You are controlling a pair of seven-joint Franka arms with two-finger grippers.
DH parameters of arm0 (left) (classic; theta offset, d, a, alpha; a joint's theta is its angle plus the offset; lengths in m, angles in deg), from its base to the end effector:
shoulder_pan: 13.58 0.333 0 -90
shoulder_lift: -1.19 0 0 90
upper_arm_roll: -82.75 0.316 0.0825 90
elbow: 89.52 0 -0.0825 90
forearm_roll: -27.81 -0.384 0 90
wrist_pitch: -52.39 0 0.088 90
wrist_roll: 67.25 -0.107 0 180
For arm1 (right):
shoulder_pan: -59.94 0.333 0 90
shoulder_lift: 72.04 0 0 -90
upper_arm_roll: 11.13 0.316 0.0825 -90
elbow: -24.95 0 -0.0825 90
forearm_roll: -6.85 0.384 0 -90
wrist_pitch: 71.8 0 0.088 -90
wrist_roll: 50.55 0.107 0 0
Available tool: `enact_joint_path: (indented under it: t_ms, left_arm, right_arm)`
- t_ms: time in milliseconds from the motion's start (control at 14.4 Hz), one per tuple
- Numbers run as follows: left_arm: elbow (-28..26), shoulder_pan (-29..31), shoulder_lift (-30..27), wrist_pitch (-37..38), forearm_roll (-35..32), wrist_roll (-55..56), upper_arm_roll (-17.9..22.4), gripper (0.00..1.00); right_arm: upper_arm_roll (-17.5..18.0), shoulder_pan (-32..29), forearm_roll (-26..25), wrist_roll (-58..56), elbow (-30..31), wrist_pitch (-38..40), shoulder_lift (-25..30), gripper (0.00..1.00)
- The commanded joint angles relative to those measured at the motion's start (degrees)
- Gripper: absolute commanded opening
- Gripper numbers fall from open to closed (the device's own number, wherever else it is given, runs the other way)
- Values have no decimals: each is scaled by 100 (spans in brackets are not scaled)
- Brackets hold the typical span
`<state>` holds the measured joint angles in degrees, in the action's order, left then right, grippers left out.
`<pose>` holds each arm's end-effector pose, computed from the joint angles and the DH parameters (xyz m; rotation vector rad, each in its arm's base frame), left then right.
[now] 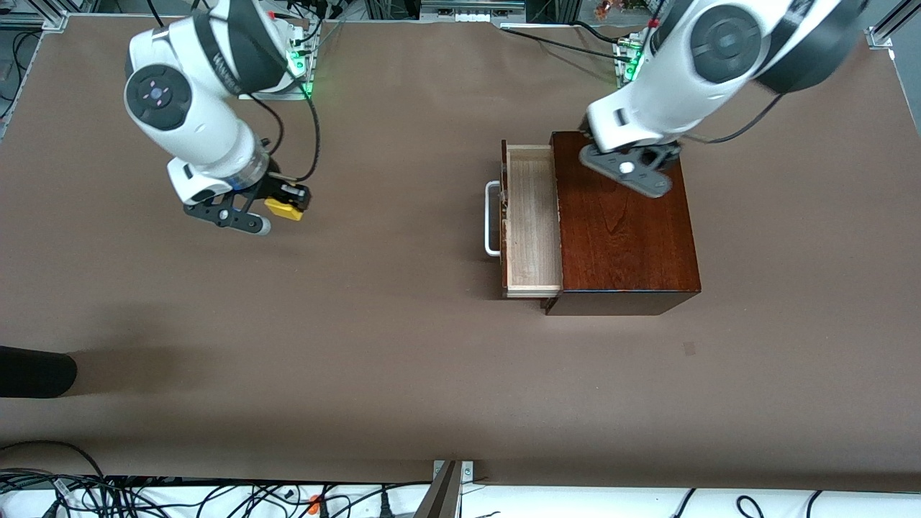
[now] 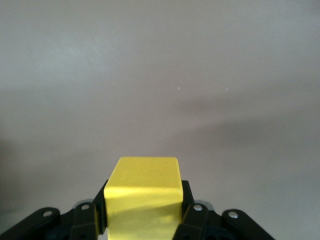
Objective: Open drawer, take yellow block, close drawer
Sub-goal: 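Lift the block with the right gripper while the left gripper reaches the handle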
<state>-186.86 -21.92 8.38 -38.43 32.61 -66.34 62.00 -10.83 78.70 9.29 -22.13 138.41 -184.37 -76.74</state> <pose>0.5005 -0.2784 0.5001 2.9642 -0.7308 -0.3936 0.5310 0.1864 0.4177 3.1207 -0.2842 -0.1646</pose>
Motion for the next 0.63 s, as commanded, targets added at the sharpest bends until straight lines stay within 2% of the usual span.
enact_joint_path:
  t_ms: [0, 139, 348, 556]
  left_arm:
    - [224, -202, 475, -416, 47, -125, -227, 100]
    - [425, -658, 817, -987, -84, -326, -359, 100]
    - [496, -1186, 1301, -1752, -522, -703, -368, 100]
    - [584, -1407, 1741, -2473, -823, -2316, -368, 100]
  right_arm:
    - [-196, 5, 221, -1089, 912, -990, 92, 0]
    - [-196, -3, 222, -1268, 1317, -1790, -118, 0]
    - [-188, 6, 274, -1786, 1460, -2355, -645, 0]
    - [-135, 6, 678, -1874, 1477, -2523, -1032, 0]
